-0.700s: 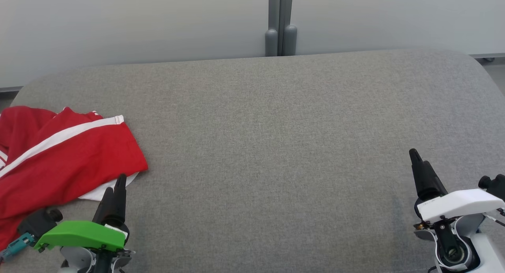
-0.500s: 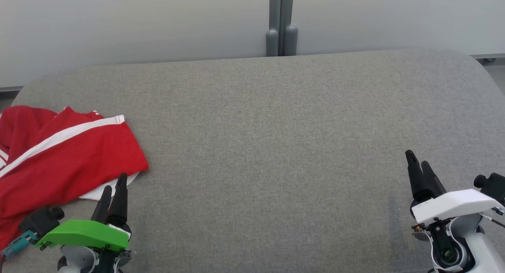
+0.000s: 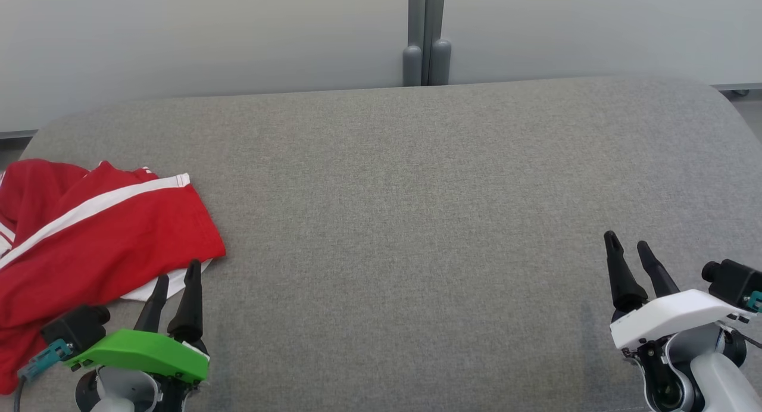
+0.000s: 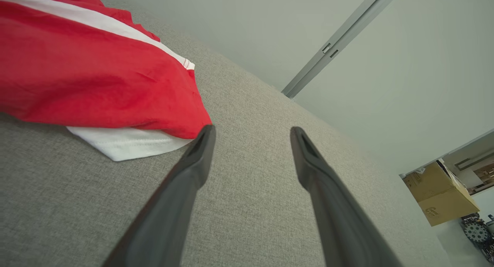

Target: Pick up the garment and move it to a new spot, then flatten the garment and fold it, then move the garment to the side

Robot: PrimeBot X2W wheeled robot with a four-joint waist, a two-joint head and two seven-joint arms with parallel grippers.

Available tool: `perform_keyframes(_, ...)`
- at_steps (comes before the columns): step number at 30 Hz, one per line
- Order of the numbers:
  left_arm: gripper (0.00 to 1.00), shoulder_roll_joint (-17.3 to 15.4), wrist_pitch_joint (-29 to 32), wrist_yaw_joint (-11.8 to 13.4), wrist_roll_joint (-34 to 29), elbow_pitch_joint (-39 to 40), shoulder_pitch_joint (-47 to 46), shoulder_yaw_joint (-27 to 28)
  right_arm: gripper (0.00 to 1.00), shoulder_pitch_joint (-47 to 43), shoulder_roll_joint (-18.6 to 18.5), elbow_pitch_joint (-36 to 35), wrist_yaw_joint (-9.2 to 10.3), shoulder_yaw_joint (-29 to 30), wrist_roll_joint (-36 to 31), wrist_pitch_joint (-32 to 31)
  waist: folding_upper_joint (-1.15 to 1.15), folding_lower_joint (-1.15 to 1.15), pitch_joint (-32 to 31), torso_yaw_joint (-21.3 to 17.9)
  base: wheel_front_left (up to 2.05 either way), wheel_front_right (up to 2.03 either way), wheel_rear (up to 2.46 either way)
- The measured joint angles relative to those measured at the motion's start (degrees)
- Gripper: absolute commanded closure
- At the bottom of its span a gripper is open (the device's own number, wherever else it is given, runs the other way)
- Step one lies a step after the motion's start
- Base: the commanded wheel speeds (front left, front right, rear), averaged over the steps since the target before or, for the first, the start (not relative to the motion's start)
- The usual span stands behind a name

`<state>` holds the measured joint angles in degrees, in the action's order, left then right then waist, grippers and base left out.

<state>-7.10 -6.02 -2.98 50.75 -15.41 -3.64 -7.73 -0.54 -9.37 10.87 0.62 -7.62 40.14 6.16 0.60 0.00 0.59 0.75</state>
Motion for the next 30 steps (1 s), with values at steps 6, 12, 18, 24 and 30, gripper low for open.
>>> perform_keyframes(6,0.0,-0.57,-1.3,0.09,-4.59,0.49,0.12,-0.6,0.0,0.0,-0.41,-0.7,0.62,-0.75,-4.93,1.4,0.0,0.0,-0.09,0.05,0.0,0.0,0.0)
perform_keyframes(12,0.0,-1.03,-2.54,0.55,-9.71,0.85,0.31,-1.02,0.0,0.0,-1.54,-1.24,1.81,-1.47,-10.31,2.47,0.0,0.0,-0.21,0.09,0.0,0.0,0.0)
perform_keyframes(18,0.0,-1.09,-3.69,0.57,-14.02,1.14,0.92,-1.41,0.0,-0.07,-2.02,-1.76,2.59,-1.97,-15.08,3.48,0.0,0.0,-0.35,0.15,0.0,0.0,0.0)
perform_keyframes(24,0.0,-1.33,-4.72,0.57,-18.13,1.24,1.37,-1.52,0.0,-0.46,-2.49,-2.67,3.1,-2.44,-19.35,4.75,0.0,0.0,-0.36,0.12,0.0,0.0,0.0)
perform_keyframes(30,0.0,-1.38,-5.91,0.56,-21.71,1.12,1.68,-1.58,0.0,-1.43,-2.72,-3.2,3.48,-2.83,-21.79,5.8,0.0,0.0,-0.26,0.0,0.0,0.0,0.0)
